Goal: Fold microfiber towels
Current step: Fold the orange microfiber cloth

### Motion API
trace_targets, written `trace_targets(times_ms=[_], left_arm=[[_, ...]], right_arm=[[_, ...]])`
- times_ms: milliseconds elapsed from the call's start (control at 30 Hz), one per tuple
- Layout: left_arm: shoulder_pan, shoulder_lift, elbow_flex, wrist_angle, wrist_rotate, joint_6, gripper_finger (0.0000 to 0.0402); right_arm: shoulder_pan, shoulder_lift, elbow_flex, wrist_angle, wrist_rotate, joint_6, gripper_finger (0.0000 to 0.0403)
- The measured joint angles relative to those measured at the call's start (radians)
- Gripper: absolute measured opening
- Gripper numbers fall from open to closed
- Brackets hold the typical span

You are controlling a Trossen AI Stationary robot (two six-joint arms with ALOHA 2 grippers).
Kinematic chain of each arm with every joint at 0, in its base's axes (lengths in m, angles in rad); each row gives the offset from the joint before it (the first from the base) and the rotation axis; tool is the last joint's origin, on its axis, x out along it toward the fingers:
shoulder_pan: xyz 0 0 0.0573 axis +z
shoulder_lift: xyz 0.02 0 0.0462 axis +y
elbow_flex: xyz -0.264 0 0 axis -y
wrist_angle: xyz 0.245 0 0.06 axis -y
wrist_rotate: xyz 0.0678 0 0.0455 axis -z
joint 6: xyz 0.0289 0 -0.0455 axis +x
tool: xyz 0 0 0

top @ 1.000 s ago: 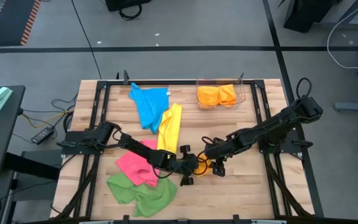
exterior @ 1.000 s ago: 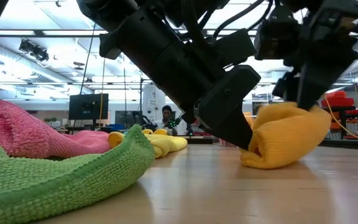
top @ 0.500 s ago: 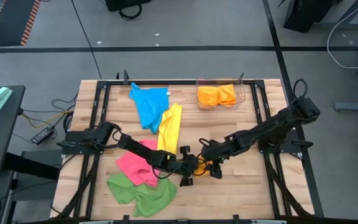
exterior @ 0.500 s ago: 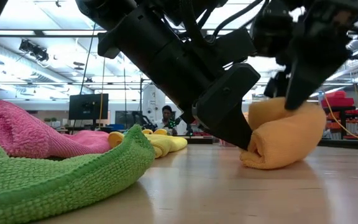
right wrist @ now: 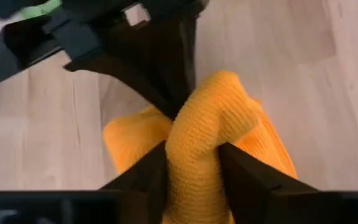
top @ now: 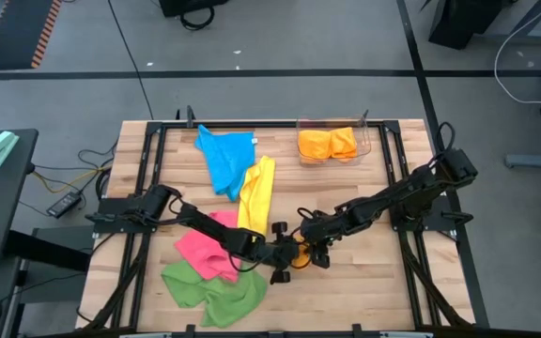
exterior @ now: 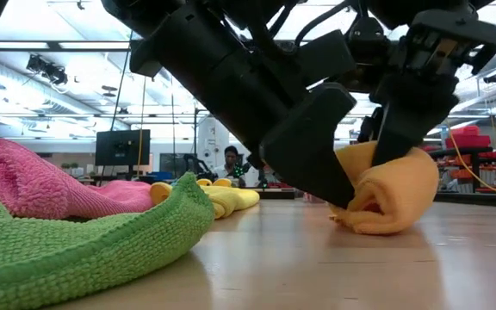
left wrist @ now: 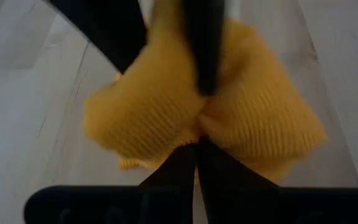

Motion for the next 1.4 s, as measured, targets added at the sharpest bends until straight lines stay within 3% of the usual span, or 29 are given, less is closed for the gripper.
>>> trace_targets(times_ms=[167, 267, 433, 567, 767, 967, 1133, 1400], left_arm=[[-0.019, -0.079, -0.001, -0.116, 0.002, 0.048, 0.0034], [-0.023, -0.133, 0.0, -0.146, -0.005, 0.031, 0.004], [-0.001, -0.174, 0.0, -0.146, -0.039, -0.04, 0.007], [0.035, -0.176, 0.0, -0.133, -0.03, -0.123, 0.0125], [0.114, -0.176, 0.0, -0.062, 0.188, -0.158, 0.0226], [0.167, -0.167, 0.0, -0.059, 0.317, -0.163, 0.0298], [0.188, -0.167, 0.001, -0.069, 0.344, -0.156, 0.0306], [0.221, -0.17, 0.0, -0.051, 0.452, -0.147, 0.0268]], right_arm=[[0.001, -0.008, 0.0, -0.013, 0.014, -0.052, 0.0053], [0.004, -0.016, 0.0, -0.038, 0.019, -0.098, 0.002], [0.024, -0.029, 0.0, -0.066, 0.074, -0.152, 0.0019], [0.045, -0.037, 0.003, -0.082, 0.123, -0.19, 0.0024], [0.092, -0.038, 0.019, -0.104, 0.203, -0.265, 0.0024], [0.107, -0.066, 0.019, -0.108, 0.311, -0.279, 0.0025], [0.107, -0.133, 0.019, -0.127, 0.343, -0.317, 0.0025], [0.125, -0.218, 0.019, -0.16, 0.338, -0.348, 0.0025]])
